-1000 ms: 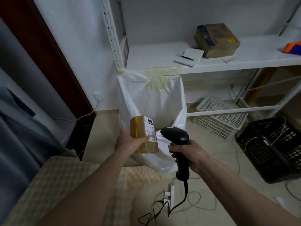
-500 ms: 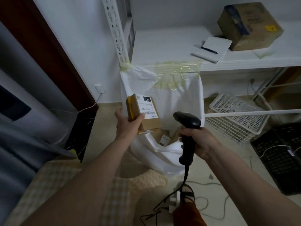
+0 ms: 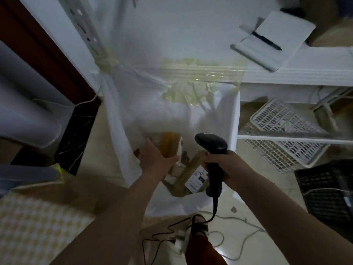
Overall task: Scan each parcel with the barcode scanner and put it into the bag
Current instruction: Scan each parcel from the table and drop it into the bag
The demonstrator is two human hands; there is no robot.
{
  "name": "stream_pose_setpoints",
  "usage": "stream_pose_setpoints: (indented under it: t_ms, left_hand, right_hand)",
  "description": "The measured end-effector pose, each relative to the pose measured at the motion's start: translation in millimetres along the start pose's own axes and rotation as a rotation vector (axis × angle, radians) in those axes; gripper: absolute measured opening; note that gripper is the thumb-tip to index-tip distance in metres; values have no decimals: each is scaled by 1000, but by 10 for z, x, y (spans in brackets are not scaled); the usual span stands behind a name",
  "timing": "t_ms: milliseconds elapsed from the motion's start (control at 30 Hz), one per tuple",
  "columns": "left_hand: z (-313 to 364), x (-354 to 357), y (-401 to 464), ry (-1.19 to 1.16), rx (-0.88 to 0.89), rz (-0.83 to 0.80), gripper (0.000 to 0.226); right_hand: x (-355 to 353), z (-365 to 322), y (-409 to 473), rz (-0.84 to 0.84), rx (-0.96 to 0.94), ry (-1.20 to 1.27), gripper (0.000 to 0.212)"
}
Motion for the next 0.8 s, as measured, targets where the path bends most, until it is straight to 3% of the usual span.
stream_pose_setpoints:
  t_ms: [67, 167, 233, 433, 633, 800]
  left_hand:
    - [24, 67, 54, 154, -41, -26, 105]
    - [85, 60, 119, 272, 41, -64, 39]
    - [130, 8, 95, 385, 121, -65, 12]
    - [87, -148, -100, 535, 190, -68, 29]
    - [-322, -559, -559, 521, 165, -63, 5]
    - [-1052, -1050, -1130, 524, 17, -111, 26]
  right_hand:
    - [-65, -23, 144, -3, 31, -11, 11]
    - [-77, -63, 257, -18, 57, -36, 14]
    - [-44, -84, 285, -25, 73, -67, 13]
    - [193, -95, 227, -88, 81, -147, 19]
    - [573, 43, -224, -202, 22, -246, 12]
    - [1165, 424, -858, -353, -48, -365, 9]
Point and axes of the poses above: each hand's wrist, its own y-axis towards the middle knuckle, its own x-axis out of the palm, z = x × y, the point moved 4 cm from there along y, towards the middle knuckle, and after that the axes turned 2 degrees about z, right-handed, at the moved point
